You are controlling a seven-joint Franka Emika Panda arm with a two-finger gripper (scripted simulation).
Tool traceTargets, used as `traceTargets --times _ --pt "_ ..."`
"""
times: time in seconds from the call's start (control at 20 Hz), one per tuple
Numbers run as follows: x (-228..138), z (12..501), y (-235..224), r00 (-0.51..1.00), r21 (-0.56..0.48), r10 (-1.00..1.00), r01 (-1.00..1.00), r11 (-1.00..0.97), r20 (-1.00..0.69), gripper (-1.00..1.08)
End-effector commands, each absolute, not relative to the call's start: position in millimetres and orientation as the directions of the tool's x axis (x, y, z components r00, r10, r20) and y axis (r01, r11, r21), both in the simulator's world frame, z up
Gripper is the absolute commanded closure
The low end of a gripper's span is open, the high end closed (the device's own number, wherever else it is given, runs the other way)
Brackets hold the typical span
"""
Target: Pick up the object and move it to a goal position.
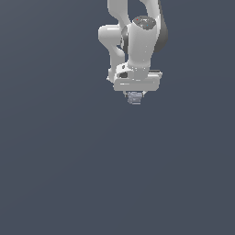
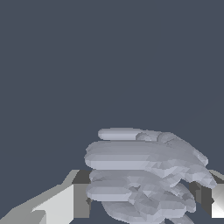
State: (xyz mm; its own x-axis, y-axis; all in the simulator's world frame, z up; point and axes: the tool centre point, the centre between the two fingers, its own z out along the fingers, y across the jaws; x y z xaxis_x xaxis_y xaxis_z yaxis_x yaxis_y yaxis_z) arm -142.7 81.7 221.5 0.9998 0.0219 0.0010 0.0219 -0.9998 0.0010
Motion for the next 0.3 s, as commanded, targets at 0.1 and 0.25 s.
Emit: traceTargets --times 0.1,0.25 --pt "-147.6 228.7 84.1 1.0 0.001 0.021 0.021 -1.0 0.0 1.08" --pt "-147.5 229.6 84.4 1.0 0.0 0.021 0.021 -1.0 0.0 1.08"
